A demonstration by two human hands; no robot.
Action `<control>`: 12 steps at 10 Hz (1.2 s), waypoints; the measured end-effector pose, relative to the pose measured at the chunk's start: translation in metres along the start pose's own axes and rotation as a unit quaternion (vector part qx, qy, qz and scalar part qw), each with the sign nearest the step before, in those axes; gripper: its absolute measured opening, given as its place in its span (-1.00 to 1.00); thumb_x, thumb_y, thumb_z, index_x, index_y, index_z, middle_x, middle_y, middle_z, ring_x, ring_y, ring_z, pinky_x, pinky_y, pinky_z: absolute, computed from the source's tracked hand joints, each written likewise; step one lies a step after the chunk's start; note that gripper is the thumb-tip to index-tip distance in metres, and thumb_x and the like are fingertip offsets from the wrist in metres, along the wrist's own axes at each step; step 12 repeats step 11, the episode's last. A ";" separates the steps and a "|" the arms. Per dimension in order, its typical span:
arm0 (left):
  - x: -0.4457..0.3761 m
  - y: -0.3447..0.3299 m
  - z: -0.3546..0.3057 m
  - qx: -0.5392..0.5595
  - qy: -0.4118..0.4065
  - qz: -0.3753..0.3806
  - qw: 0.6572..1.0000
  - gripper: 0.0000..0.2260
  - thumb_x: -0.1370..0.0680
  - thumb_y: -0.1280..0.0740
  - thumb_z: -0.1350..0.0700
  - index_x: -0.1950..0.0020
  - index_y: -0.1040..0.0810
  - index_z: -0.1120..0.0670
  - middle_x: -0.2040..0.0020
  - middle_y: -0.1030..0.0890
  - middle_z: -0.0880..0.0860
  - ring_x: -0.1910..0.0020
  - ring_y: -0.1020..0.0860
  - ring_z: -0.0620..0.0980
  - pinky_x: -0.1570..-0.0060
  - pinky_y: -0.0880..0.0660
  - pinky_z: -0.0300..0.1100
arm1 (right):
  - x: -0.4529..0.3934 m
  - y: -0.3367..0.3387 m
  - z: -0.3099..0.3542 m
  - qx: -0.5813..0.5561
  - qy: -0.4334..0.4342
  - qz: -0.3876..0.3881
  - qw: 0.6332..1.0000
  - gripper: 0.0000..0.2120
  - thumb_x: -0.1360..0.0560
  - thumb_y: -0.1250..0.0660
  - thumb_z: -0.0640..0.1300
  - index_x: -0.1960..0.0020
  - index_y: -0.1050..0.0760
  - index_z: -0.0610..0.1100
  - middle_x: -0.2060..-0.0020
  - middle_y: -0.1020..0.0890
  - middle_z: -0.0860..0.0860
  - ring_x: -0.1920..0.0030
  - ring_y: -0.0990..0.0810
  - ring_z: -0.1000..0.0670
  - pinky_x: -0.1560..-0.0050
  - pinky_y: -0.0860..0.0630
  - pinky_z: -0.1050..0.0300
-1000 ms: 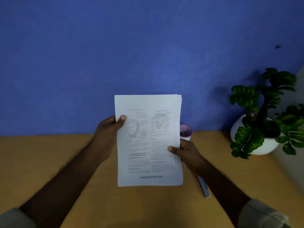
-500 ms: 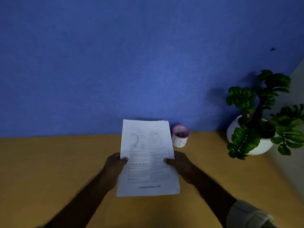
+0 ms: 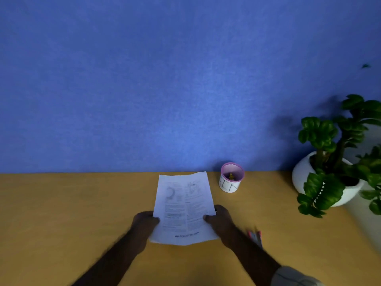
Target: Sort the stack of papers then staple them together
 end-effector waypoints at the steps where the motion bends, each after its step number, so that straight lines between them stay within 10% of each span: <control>1: -0.013 0.000 0.003 -0.022 0.009 -0.015 1.000 -0.67 -0.49 -0.26 0.47 -0.23 -0.60 0.38 -0.14 -0.63 0.34 -0.15 -0.59 0.36 -0.09 -0.53 0.14 | -0.009 -0.007 0.001 0.019 -0.004 -0.008 1.000 -0.71 -0.48 -0.37 -0.34 -0.19 -0.47 -0.27 -0.15 -0.62 -0.18 -0.06 -0.61 -0.15 0.04 -0.54 0.01; 7: -0.044 -0.008 0.013 -0.197 0.008 -0.044 0.979 -0.74 -0.45 -0.34 0.33 -0.10 -0.65 0.17 -0.02 -0.70 0.16 0.03 -0.66 0.19 -0.02 -0.63 0.06 | -0.030 -0.031 -0.011 0.319 0.055 0.009 0.946 -0.45 -0.41 -0.44 -0.15 -0.33 -0.31 -0.13 -0.19 -0.51 -0.07 -0.13 -0.58 -0.09 -0.07 -0.62 0.01; 12: -0.008 0.004 0.032 -0.449 -0.184 -0.093 0.870 -0.58 -0.55 -0.36 -0.01 -0.37 -0.48 0.07 -0.26 -0.58 0.09 -0.14 -0.61 0.07 -0.06 -0.65 0.00 | -0.001 -0.014 -0.020 0.421 0.134 -0.079 0.894 -0.44 -0.44 -0.41 0.09 -0.33 -0.31 -0.09 -0.23 -0.51 -0.03 -0.17 -0.54 -0.05 -0.12 -0.55 0.04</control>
Point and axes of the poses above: each hand's wrist, its own x-axis away from the middle knuckle, its own y-axis out of the back of the hand, z = x × y, the point moved 1 cm from there along -x, towards the middle knuckle
